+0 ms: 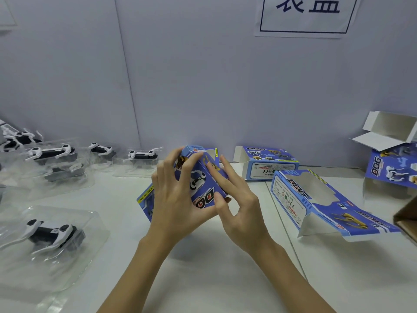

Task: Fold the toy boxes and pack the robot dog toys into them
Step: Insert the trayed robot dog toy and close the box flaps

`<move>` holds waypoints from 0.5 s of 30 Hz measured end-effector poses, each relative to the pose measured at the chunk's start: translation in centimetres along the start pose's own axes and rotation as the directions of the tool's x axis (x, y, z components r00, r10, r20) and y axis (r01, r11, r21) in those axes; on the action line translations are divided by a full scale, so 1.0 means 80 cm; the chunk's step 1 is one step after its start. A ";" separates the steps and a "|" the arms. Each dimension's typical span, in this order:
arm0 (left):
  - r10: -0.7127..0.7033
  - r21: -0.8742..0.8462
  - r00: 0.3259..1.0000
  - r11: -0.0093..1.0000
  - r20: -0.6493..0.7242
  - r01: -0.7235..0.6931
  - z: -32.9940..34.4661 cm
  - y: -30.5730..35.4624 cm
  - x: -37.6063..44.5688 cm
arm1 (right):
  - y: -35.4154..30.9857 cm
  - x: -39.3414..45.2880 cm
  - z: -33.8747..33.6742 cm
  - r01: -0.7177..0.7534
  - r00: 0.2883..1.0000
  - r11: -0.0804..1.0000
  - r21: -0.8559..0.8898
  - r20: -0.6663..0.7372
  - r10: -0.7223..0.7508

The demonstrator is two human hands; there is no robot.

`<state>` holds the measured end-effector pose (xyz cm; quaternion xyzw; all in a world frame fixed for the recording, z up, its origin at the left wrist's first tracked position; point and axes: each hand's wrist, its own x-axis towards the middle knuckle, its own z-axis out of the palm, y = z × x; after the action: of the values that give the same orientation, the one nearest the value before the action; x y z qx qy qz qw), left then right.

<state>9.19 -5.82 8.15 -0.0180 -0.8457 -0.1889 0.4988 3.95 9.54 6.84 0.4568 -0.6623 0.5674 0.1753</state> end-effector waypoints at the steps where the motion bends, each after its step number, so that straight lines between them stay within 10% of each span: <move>1: -0.001 -0.004 1.000 1.000 0.003 0.001 0.000 0.000 0.001 | 0.000 -0.002 0.003 -0.005 1.000 1.000 0.005 -0.003 0.005; 10: -0.004 0.042 1.000 0.999 -0.005 0.004 0.005 0.001 0.002 | 0.002 0.002 0.007 -0.083 0.993 0.981 0.174 -0.064 0.096; 15: -0.044 0.102 0.974 0.994 0.220 0.022 0.005 -0.018 -0.010 | 0.019 0.005 0.000 -0.194 0.965 0.968 0.159 -0.147 0.217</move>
<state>8.96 -6.90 6.91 -0.0001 -0.9046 -0.1517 0.3983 2.52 9.25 6.27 0.3490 -0.6471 0.6641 0.1356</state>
